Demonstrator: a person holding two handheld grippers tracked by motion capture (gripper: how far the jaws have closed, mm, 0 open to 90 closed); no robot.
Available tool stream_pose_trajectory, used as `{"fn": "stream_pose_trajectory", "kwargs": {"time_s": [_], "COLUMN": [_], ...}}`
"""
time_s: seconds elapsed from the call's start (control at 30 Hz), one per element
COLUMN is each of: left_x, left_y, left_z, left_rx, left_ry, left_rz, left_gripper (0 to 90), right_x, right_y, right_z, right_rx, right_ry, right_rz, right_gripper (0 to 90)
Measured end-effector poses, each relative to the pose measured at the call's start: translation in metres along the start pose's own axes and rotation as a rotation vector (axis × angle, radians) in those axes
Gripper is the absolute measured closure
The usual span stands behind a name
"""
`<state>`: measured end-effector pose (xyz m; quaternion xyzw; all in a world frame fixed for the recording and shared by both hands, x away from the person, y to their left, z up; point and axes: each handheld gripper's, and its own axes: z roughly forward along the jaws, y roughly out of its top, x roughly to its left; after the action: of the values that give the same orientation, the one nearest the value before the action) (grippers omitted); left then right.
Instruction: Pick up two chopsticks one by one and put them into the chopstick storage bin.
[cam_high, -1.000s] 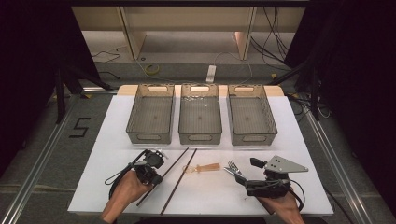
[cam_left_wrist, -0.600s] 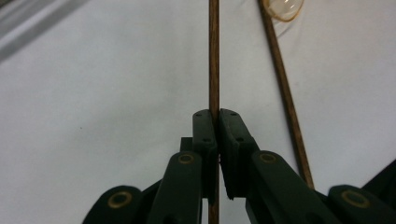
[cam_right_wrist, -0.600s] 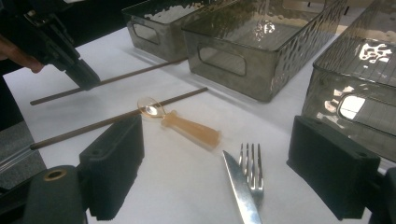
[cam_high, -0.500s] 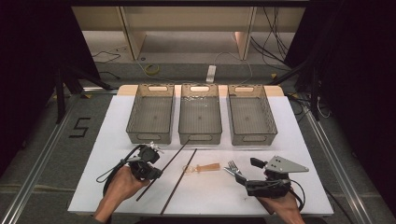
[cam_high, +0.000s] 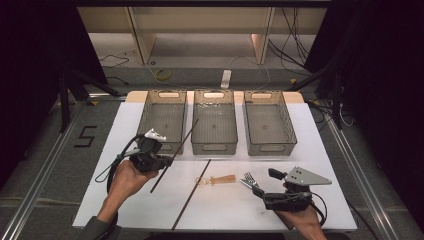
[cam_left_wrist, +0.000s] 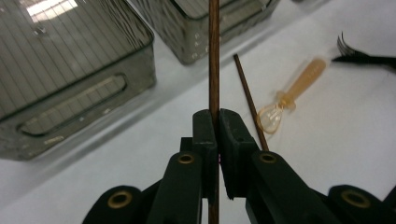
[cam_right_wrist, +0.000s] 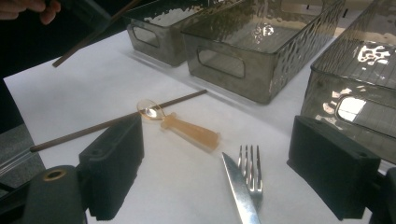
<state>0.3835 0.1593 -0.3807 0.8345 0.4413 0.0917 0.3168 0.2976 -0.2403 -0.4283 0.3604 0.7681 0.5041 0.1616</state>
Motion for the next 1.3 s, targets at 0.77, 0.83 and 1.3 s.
{"fn": "stream_pose_trajectory", "kwargs": {"time_s": [0.77,0.83,1.3], "left_x": [0.063,0.072,0.105], "left_y": [0.052,0.056,0.076], "left_z": [-0.013,-0.010,-0.001], "left_rx": [-0.161,-0.169,-0.178], "left_ry": [0.090,0.105,0.165], "left_rz": [-0.111,-0.131,-0.184], "left_gripper": [85.2,85.2,85.1], "right_x": [0.000,0.000,-0.001], "right_y": [0.001,0.000,0.000], "right_z": [0.000,-0.001,-0.002], "right_rx": [-0.007,-0.008,-0.014], "right_ry": [0.007,0.005,0.011], "right_rz": [0.007,0.009,0.007], "right_gripper": [18.8,18.8,18.8]}}
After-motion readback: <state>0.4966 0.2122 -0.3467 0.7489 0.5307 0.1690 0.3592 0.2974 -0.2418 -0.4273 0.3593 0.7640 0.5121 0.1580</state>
